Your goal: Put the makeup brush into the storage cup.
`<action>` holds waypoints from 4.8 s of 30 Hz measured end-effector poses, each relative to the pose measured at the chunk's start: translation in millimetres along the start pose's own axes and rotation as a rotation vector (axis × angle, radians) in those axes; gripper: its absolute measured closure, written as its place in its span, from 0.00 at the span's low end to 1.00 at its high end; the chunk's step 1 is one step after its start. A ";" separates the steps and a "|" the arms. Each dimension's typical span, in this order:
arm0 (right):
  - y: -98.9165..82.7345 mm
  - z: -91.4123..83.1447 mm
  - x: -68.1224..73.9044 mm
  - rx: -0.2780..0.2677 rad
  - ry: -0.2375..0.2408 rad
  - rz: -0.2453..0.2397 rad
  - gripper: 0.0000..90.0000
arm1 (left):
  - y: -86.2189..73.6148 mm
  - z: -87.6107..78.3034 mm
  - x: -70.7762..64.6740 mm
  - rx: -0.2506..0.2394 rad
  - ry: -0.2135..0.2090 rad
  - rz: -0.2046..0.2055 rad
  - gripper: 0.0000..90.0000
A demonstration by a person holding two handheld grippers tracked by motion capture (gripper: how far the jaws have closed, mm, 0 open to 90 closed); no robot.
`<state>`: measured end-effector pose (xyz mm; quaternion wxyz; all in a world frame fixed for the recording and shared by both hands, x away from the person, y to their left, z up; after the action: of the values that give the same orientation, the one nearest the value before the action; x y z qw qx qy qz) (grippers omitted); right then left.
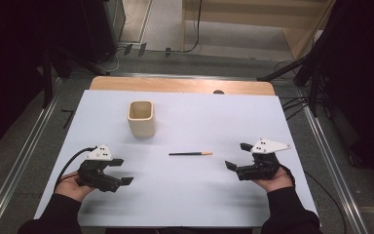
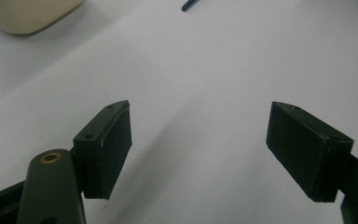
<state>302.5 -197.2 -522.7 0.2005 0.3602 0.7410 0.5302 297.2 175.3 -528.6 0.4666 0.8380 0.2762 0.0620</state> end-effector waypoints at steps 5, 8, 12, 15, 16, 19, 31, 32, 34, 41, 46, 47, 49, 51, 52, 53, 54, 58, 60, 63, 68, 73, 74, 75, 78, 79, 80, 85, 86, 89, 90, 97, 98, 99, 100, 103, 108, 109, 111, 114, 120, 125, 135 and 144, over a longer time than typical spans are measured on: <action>1.6 5.7 0.8 0.000 0.004 -0.007 0.15 | -0.1 0.0 0.0 0.001 0.000 0.000 0.26; 2.7 9.4 2.3 0.002 0.009 -0.012 0.15 | 0.0 0.0 -0.1 -0.001 -0.001 0.001 0.26; 4.3 14.3 3.6 0.002 0.007 -0.020 0.15 | 0.0 -0.3 -0.2 0.000 -0.001 0.001 0.26; 5.6 17.2 4.5 0.001 0.010 -0.017 0.15 | 0.0 -0.3 -0.3 0.000 -0.002 0.002 0.26; 6.2 18.2 4.9 0.000 0.011 -0.014 0.15 | 0.0 -0.2 -0.5 0.000 -0.002 0.002 0.26; 7.9 21.6 5.8 -0.005 0.013 -0.015 0.15 | 0.1 -0.2 -0.6 0.000 -0.002 0.002 0.26; 13.8 36.4 11.2 0.000 0.028 -0.026 0.15 | 0.3 -0.6 -0.9 0.000 -0.004 0.005 0.26; 14.3 37.5 11.8 0.001 0.030 -0.027 0.15 | 0.2 -0.7 -0.8 0.000 -0.004 0.005 0.26; 15.7 39.7 12.3 -0.001 0.030 -0.027 0.15 | 0.3 -0.7 -0.8 0.000 -0.003 0.005 0.26; 19.3 46.8 14.0 -0.007 0.035 -0.025 0.15 | 0.1 -0.9 -0.9 0.001 -0.005 0.006 0.26; 20.8 51.5 14.9 -0.008 0.034 -0.025 0.15 | 0.1 -0.9 -0.9 0.002 -0.005 0.007 0.26; 21.4 52.7 15.2 -0.009 0.036 -0.032 0.15 | 0.0 -0.9 -0.9 0.004 -0.005 0.008 0.26; 22.9 54.9 16.3 -0.010 0.037 -0.033 0.15 | -0.2 -0.8 -1.0 0.004 -0.005 0.008 0.26; 24.0 57.6 18.3 -0.008 0.041 -0.030 0.15 | -0.2 -0.8 -1.0 0.004 -0.005 0.008 0.26; 24.7 59.2 18.7 -0.010 0.044 -0.034 0.15 | -0.1 -0.9 -0.9 0.003 -0.004 0.008 0.26; 25.3 60.9 19.4 -0.012 0.045 -0.033 0.15 | 0.0 -0.8 -1.0 0.001 -0.005 0.008 0.26; 25.7 62.3 20.0 -0.009 0.047 -0.034 0.15 | 0.0 -0.8 -1.0 0.001 -0.005 0.008 0.26; 27.9 68.7 21.0 -0.010 0.047 -0.036 0.15 | 0.0 -0.8 -1.0 0.001 -0.006 0.009 0.26; 28.7 71.8 21.6 -0.009 0.049 -0.035 0.15 | 0.0 -0.9 -1.2 0.001 -0.006 0.009 0.26; 30.3 76.0 21.8 -0.014 0.045 -0.033 0.15 | -0.2 -1.1 -0.9 0.003 -0.006 0.009 0.26; 33.2 83.6 23.0 -0.019 0.046 -0.030 0.15 | -0.2 -0.9 -1.0 0.003 -0.006 0.010 0.26; 37.9 94.5 27.3 -0.023 0.057 -0.038 0.15 | -0.3 -1.4 -0.8 0.003 -0.005 0.010 0.26; 38.8 96.7 28.3 -0.022 0.061 -0.035 0.15 | -0.3 -1.5 -0.6 0.003 -0.005 0.010 0.26; 39.8 99.0 29.3 -0.025 0.065 -0.032 0.16 | -0.4 -1.6 -0.5 0.004 -0.004 0.011 0.26; 42.4 105.3 31.1 -0.028 0.074 -0.033 0.16 | -0.5 -1.7 -0.2 0.005 -0.003 0.010 0.26; 43.9 107.3 31.5 -0.030 0.075 -0.037 0.16 | -0.5 -1.4 -0.2 0.003 -0.003 0.009 0.26; 45.8 109.3 31.8 -0.033 0.073 -0.037 0.16 | -0.6 -1.4 -0.1 0.003 -0.004 0.010 0.26; 50.3 118.8 32.3 -0.030 0.083 -0.042 0.16 | -0.5 -1.6 0.0 0.002 -0.001 0.009 0.26; 50.0 120.1 31.9 -0.020 0.085 -0.047 0.17 | -0.6 -1.7 0.1 0.002 -0.001 0.008 0.26; 51.2 121.3 31.4 -0.001 0.093 -0.065 0.17 | -0.9 -1.6 0.3 0.004 -0.001 0.009 0.26; 52.1 121.3 31.6 0.003 0.101 -0.067 0.17 | -0.9 -1.5 0.3 0.004 -0.001 0.010 0.26; 55.9 121.2 32.4 0.054 0.193 -0.121 0.17 | -0.9 -1.2 -0.2 0.006 -0.003 0.012 0.26; 56.7 120.7 32.2 0.060 0.212 -0.123 0.17 | -0.8 -1.2 -0.2 0.006 -0.003 0.012 0.26; 57.7 120.3 31.8 0.063 0.224 -0.128 0.17 | -0.9 -1.1 -0.2 0.006 -0.003 0.012 0.26; 58.7 119.7 31.8 0.066 0.242 -0.132 0.17 | -0.9 -1.0 -0.2 0.005 -0.003 0.012 0.26; 62.2 117.4 31.7 0.070 0.292 -0.139 0.17 | -1.0 -0.7 -0.4 0.008 -0.003 0.012 0.26; 65.5 114.5 32.6 0.076 0.376 -0.187 0.17 | -1.0 -0.5 -0.7 0.007 -0.003 0.012 0.26; 65.2 114.3 33.0 0.082 0.389 -0.197 0.17 | -0.9 -0.6 -0.7 0.007 -0.003 0.012 0.26; 63.5 114.0 33.7 0.099 0.417 -0.228 0.17 | -1.0 -0.8 -0.6 0.008 -0.003 0.014 0.26; 61.8 114.0 33.7 0.110 0.449 -0.242 0.17 | -1.0 -0.8 -0.6 0.008 -0.004 0.014 0.26; 60.4 114.4 26.4 0.180 0.476 -0.298 0.18 | -1.0 -0.6 -0.6 0.008 -0.003 0.013 0.26; 64.6 115.3 19.6 0.232 0.463 -0.332 0.19 | -0.8 -0.9 -0.4 0.005 -0.005 0.014 0.26; 55.2 115.8 18.0 0.367 0.481 -0.411 0.22 | -0.8 -0.8 -0.7 0.003 -0.004 0.013 0.26; 57.5 115.1 22.0 0.458 0.482 -0.453 0.23 | -0.7 -0.9 -0.8 0.002 -0.005 0.013 0.26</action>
<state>384.6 -96.7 -508.5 0.0472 0.0883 0.9265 0.3628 296.0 175.8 -528.6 0.4662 0.8403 0.2696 0.0628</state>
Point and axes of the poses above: each handheld gripper's, and its own axes: z roughly forward along the jaws, y roughly out of its top, x roughly to its left, the point moved 9 cm from there along z, roughly forward along the jaws, and after that the axes turned 14 degrees about -x, right-handed, at the moved point
